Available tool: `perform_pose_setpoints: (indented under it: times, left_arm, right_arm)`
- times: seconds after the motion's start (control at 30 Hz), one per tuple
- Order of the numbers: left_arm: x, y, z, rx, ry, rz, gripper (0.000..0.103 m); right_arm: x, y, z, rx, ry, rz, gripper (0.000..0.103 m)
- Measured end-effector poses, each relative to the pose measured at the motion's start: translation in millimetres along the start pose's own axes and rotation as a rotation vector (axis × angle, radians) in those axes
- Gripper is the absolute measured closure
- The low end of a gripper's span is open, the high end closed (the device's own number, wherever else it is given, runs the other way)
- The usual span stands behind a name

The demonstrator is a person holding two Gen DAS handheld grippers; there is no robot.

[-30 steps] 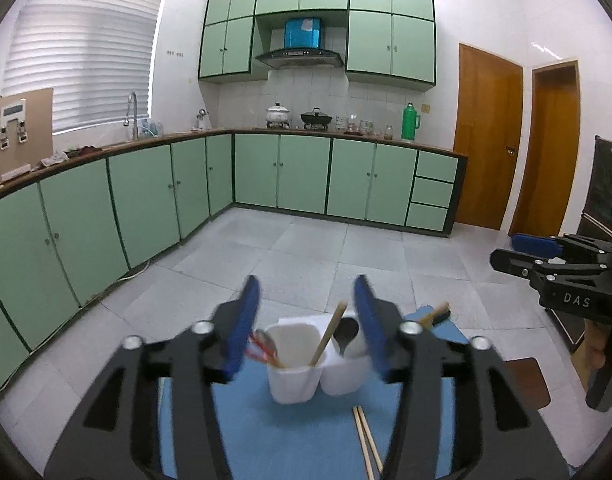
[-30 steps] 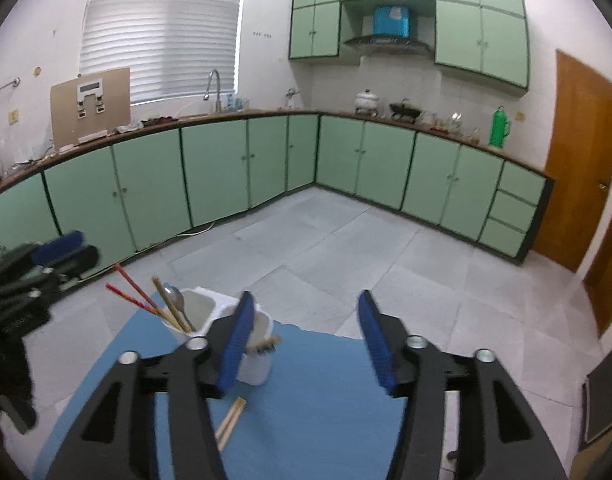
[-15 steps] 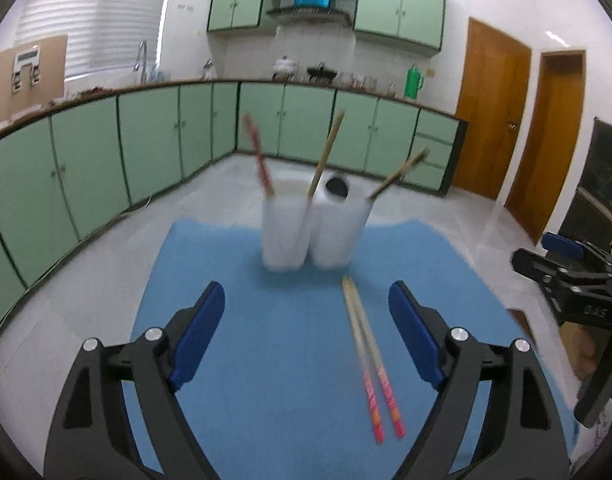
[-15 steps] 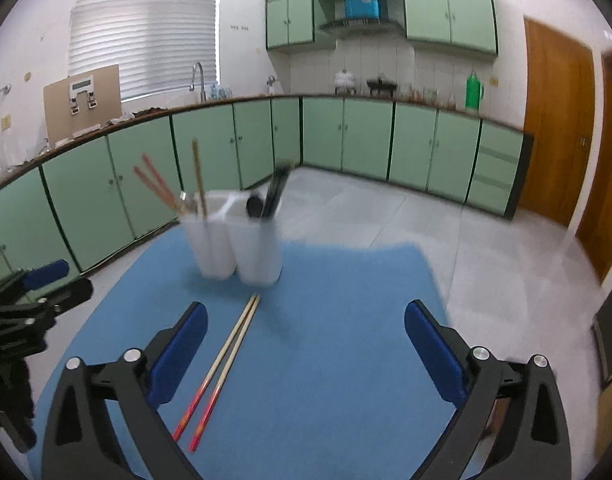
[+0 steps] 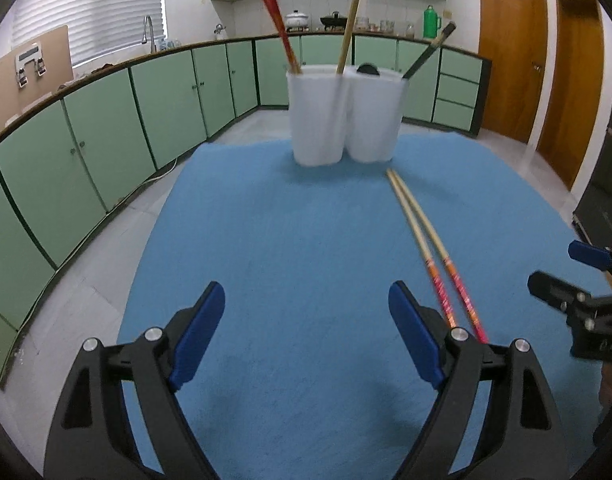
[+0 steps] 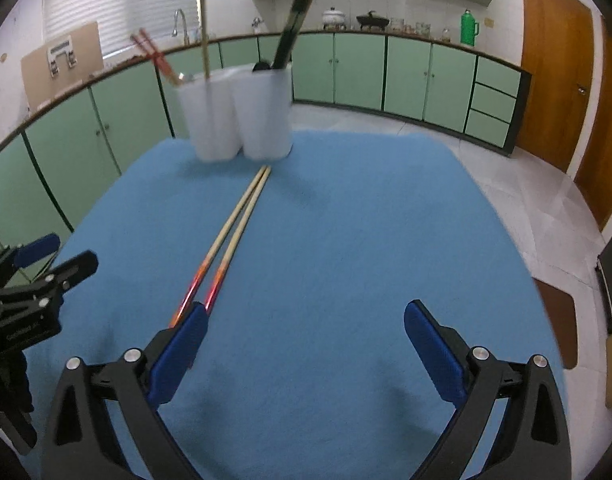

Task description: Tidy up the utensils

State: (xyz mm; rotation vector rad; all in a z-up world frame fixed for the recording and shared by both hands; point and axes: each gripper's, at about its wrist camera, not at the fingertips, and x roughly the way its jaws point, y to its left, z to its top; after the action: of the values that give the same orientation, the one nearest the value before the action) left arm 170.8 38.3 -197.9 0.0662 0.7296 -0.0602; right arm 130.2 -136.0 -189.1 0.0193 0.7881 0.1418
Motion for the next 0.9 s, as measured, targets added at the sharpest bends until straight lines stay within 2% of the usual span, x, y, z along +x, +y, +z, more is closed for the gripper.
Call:
perform_pose_setpoints:
  times: [0.1, 0.37, 0.6, 0.8, 0.87, 0.9]
  left_arm:
    - [1, 3, -3, -0.006, 0.011, 0.006, 0.021]
    - [-2, 16, -7, -0.016, 0.016, 0.035, 0.021]
    - [-2, 16, -8, -0.016, 0.022, 0.033, 0.021]
    - [-2, 8, -8, -0.007, 0.025, 0.024, 0.021]
    - [-2, 4, -8, 0.003, 0.028, 0.021, 0.02]
    - [-2, 2, -8, 0.007, 0.029, 0.02, 0.02]
  right_arm:
    - [4, 15, -11, -0.007, 0.023, 0.013, 0.01]
    - [13, 41, -22, -0.059, 0.073, 0.031, 0.034]
    - [16, 48, -24, -0.074, 0.099, 0.026, 0.048]
    - [14, 53, -25, -0.079, 0.099, 0.065, 0.078]
    - [13, 54, -26, -0.074, 0.101, 0.098, 0.093]
    - [13, 53, -26, -0.07, 0.101, 0.111, 0.095]
